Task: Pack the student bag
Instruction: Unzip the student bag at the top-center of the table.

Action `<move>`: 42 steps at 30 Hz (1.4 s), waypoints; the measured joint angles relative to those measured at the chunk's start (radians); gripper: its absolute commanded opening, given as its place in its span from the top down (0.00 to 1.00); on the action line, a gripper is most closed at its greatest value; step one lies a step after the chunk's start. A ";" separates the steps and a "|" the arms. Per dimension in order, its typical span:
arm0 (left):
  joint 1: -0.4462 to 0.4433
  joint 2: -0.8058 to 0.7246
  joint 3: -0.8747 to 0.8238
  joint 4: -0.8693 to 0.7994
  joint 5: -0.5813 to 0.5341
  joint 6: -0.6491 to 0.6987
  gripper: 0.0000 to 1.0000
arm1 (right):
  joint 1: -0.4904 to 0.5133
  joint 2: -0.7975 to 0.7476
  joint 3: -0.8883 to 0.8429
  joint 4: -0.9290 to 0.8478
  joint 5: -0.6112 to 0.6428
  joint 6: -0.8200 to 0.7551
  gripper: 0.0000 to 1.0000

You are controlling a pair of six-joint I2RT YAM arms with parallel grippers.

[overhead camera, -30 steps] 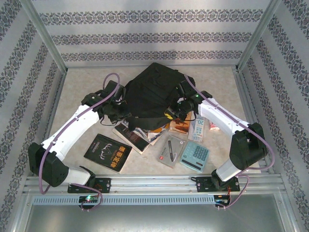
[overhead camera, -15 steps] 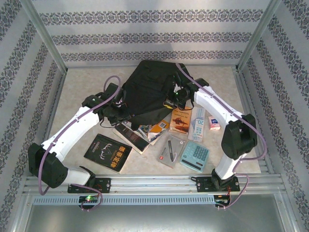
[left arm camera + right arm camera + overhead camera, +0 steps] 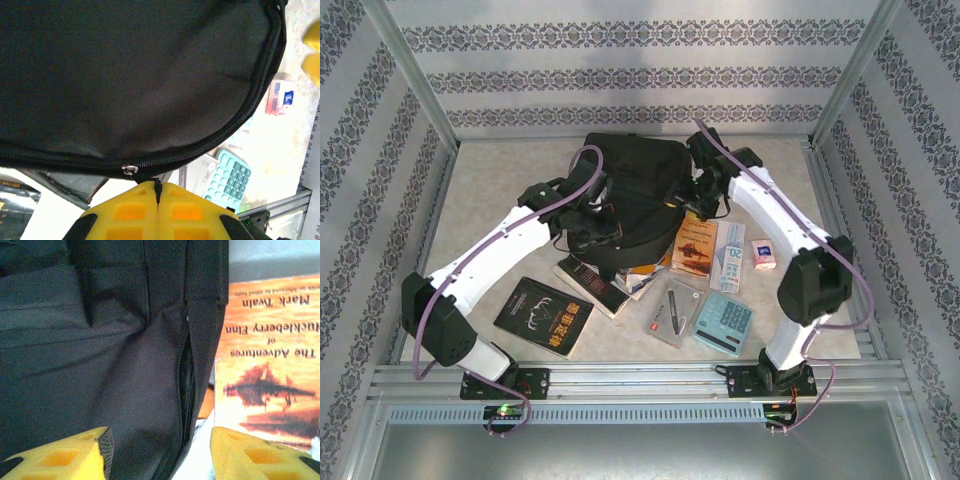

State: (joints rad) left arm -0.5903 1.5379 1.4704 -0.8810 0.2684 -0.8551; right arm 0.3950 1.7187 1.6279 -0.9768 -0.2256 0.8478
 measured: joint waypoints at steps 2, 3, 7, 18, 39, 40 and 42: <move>-0.004 0.014 0.026 0.000 0.007 -0.005 1.00 | 0.000 -0.067 -0.044 -0.002 -0.019 0.057 0.46; -0.005 0.017 0.037 0.001 0.011 -0.008 1.00 | 0.000 -0.099 -0.064 -0.002 -0.034 0.090 0.46; -0.013 0.018 0.062 0.003 0.020 -0.010 1.00 | 0.028 -0.159 -0.133 0.029 -0.108 0.224 0.38; -0.031 0.043 0.095 0.002 0.027 -0.010 1.00 | 0.112 -0.076 -0.176 0.122 -0.174 0.380 0.39; -0.029 -0.025 -0.038 0.009 -0.023 -0.044 1.00 | 0.076 -0.072 -0.291 0.196 -0.130 0.298 1.00; -0.026 -0.028 -0.043 0.009 -0.031 -0.044 1.00 | 0.076 -0.072 -0.291 0.196 -0.130 0.288 1.00; -0.016 -0.034 -0.053 0.009 -0.040 -0.043 1.00 | 0.073 -0.072 -0.291 0.196 -0.129 0.270 1.00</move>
State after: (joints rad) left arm -0.6064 1.5036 1.4178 -0.8722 0.2279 -0.8986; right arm 0.4683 1.6466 1.3365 -0.7811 -0.3546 1.1175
